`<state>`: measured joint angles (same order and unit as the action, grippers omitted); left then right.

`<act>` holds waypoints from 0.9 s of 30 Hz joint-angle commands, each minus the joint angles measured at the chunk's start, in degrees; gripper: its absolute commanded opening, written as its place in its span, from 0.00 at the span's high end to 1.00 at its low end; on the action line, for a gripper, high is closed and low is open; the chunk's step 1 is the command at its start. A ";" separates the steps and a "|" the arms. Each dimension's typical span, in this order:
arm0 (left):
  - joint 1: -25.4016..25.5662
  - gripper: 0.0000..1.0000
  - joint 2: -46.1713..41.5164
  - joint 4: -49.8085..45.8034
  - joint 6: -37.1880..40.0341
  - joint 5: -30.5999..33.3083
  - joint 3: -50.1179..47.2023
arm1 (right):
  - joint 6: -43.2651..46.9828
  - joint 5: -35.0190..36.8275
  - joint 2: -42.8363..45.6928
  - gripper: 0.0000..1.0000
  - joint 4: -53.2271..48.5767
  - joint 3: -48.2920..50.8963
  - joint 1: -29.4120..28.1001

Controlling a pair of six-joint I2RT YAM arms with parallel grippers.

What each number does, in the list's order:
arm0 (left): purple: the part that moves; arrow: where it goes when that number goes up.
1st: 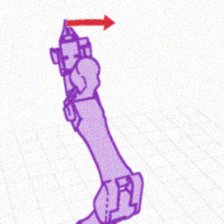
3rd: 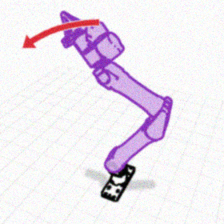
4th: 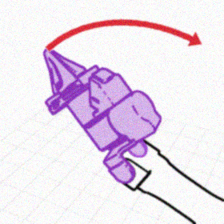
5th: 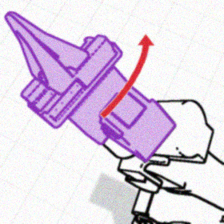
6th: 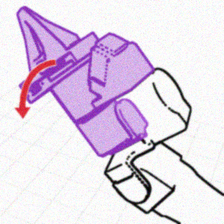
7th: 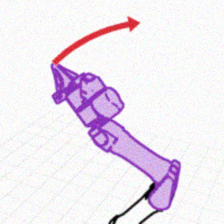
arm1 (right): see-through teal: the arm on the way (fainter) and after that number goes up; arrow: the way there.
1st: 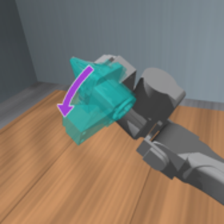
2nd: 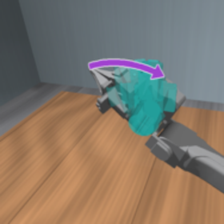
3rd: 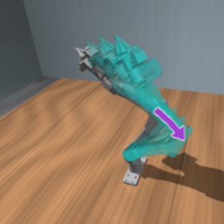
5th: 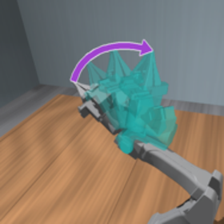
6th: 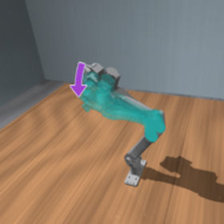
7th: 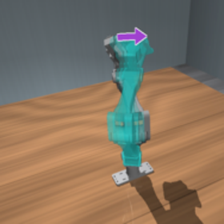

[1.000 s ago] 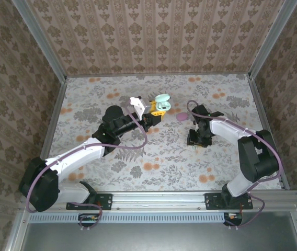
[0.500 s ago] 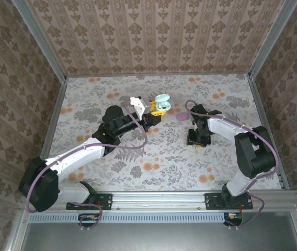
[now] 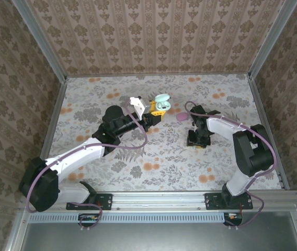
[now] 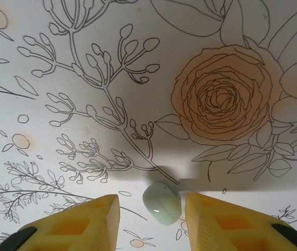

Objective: Insert wireless bluetooth earbuds into charging case

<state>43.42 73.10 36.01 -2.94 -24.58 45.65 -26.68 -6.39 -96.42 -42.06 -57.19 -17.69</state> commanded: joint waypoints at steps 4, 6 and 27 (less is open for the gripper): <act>-0.18 0.68 -0.85 0.38 0.92 0.56 0.84 | 1.14 1.57 -1.31 0.60 -1.32 -1.36 -0.36; -0.18 0.68 -0.94 0.29 0.92 0.58 0.76 | 1.11 2.41 -1.12 0.60 -1.65 -1.37 -0.34; -0.18 0.68 -1.12 0.28 0.91 0.91 0.58 | 2.47 5.59 -2.30 0.66 -3.19 -2.47 -0.36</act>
<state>43.42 73.10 35.94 -2.92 -24.10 45.65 -25.32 -2.74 -97.69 -42.52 -58.19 -17.69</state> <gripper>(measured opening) 0.335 0.338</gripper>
